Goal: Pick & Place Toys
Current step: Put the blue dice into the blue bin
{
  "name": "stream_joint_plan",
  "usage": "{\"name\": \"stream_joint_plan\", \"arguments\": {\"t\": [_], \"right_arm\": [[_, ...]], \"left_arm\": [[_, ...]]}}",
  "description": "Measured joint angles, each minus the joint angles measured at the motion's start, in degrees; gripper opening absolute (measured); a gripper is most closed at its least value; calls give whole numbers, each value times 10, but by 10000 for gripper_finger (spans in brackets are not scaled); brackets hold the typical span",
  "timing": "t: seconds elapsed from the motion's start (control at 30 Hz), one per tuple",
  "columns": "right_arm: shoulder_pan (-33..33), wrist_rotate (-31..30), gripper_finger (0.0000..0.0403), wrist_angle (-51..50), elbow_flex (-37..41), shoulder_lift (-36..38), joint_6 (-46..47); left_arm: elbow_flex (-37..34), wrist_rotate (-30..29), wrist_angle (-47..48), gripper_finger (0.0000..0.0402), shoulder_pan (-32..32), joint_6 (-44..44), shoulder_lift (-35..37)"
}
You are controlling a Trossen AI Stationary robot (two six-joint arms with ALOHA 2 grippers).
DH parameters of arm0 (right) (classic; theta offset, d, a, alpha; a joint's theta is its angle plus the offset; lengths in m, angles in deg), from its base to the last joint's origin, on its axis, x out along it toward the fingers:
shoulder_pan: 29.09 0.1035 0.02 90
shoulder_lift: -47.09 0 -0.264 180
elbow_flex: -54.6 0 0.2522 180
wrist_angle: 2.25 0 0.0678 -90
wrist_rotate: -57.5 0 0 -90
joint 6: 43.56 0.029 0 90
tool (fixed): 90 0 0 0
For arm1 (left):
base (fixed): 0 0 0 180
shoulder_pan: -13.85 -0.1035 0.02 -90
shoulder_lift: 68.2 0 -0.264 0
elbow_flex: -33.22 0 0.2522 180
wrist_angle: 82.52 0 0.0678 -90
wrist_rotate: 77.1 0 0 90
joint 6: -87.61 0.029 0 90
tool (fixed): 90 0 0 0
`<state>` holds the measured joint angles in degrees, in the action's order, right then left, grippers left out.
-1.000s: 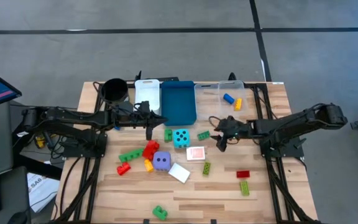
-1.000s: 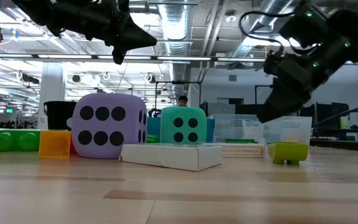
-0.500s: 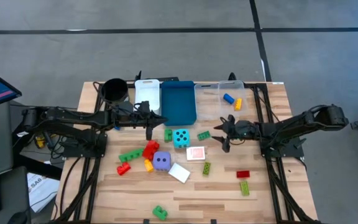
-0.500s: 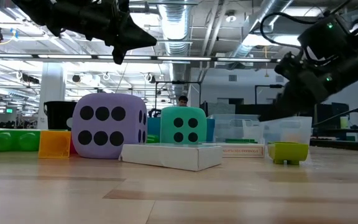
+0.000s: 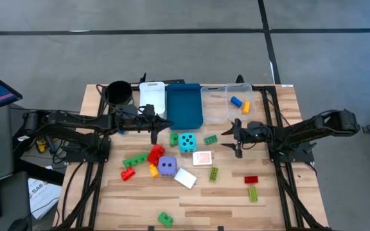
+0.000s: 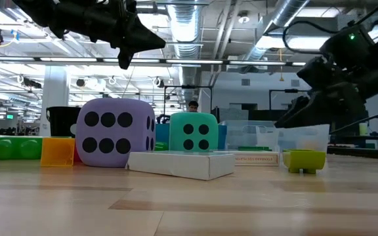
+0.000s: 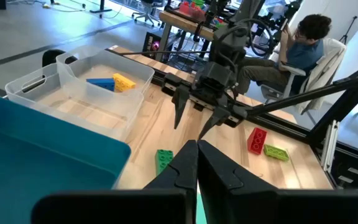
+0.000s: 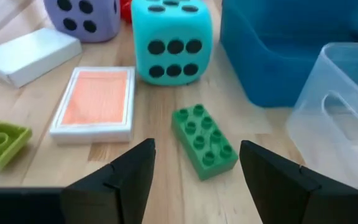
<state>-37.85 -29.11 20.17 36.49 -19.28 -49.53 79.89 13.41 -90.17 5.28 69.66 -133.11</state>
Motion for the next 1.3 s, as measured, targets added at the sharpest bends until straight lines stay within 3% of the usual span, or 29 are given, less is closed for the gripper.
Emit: {"name": "stream_joint_plan", "arguments": {"t": [0.17,0.43,0.67,0.77,1.0,1.3], "right_arm": [[-27,57,231,0,3,0,-35],[-50,73,231,9,3,-46,-54],[-12,147,231,179,2,-111,27],[17,148,231,231,-21,-124,66],[67,113,230,176,-135,-150,86],[38,101,247,154,-230,-248,103]], "left_arm": [[0,0,0,0,8,-5,0],[0,0,-1,0,19,-5,0],[0,0,-1,0,19,-5,0],[0,1,-1,0,20,-5,0],[0,29,-1,7,47,-5,0],[0,29,0,25,80,-4,0]]}}
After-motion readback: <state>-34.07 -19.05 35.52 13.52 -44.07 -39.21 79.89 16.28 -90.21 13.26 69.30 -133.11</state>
